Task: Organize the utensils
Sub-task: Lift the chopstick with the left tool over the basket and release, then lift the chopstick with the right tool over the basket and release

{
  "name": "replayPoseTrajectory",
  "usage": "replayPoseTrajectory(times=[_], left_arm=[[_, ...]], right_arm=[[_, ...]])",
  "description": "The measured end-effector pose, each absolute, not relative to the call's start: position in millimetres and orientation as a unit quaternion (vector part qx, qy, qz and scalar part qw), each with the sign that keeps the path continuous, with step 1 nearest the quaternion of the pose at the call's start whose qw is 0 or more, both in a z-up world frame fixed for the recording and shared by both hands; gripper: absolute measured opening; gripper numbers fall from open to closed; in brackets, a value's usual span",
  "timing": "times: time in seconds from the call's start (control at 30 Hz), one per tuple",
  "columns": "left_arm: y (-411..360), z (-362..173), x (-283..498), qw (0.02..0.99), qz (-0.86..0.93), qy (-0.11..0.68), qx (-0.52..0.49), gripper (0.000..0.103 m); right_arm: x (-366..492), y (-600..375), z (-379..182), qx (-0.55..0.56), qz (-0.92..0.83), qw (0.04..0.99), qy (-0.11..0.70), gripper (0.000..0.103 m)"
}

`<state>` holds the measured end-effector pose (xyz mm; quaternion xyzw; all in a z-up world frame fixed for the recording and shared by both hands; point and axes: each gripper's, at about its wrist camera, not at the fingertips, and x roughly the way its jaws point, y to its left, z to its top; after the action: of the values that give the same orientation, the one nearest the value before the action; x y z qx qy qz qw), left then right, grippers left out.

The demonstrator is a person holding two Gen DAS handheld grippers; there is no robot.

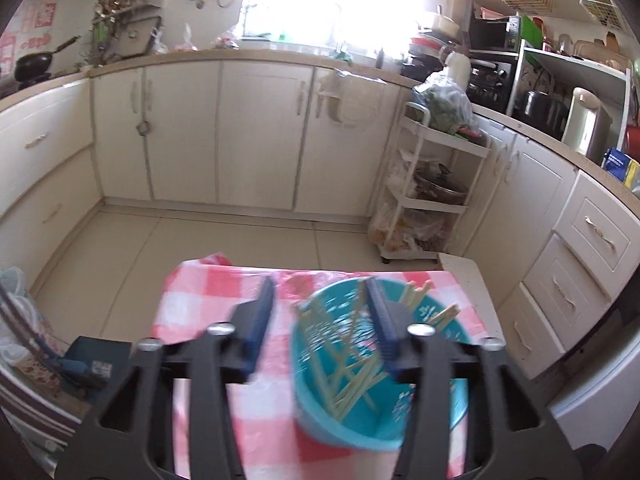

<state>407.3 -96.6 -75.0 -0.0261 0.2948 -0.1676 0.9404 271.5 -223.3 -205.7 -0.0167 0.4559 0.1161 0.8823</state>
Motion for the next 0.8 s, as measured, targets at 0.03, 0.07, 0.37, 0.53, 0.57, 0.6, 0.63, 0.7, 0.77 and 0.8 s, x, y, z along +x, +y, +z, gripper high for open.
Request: replayPoseTrajectory(times=[0.03,0.07,0.37,0.53,0.57,0.6,0.63,0.7,0.77,0.8], left_arm=[[-85,-73,398,0.944,-0.16,0.288,-0.031,0.06],[-75,-71,390,0.946,-0.156,0.283,-0.036,0.063],[-24,-82,343,0.961,-0.092,0.258,-0.032,0.077],[-21,-86,340,0.96,-0.092,0.263,-0.022,0.078],[-20,-86,339,0.961,-0.089,0.261,-0.018,0.079],[-21,-85,340,0.962,-0.087,0.26,-0.017,0.08],[-21,-85,340,0.962,-0.087,0.259,-0.016,0.08],[-21,-84,339,0.962,-0.086,0.258,-0.015,0.082],[-22,-83,340,0.962,-0.084,0.258,-0.012,0.083],[-22,-84,340,0.962,-0.083,0.258,-0.012,0.083]], right_arm=[[271,-222,-206,-0.022,0.115,0.883,0.454,0.035],[270,-222,-206,-0.02,0.114,0.884,0.453,0.035],[270,-230,-206,0.013,0.116,0.884,0.452,0.035],[269,-233,-205,0.022,0.112,0.885,0.452,0.035],[269,-232,-205,0.022,0.111,0.885,0.452,0.035],[270,-232,-205,0.024,0.11,0.885,0.452,0.035],[270,-233,-205,0.027,0.11,0.885,0.451,0.035],[271,-234,-205,0.03,0.11,0.886,0.45,0.035],[271,-234,-205,0.027,0.108,0.886,0.449,0.035],[271,-234,-205,0.025,0.108,0.887,0.449,0.034]])
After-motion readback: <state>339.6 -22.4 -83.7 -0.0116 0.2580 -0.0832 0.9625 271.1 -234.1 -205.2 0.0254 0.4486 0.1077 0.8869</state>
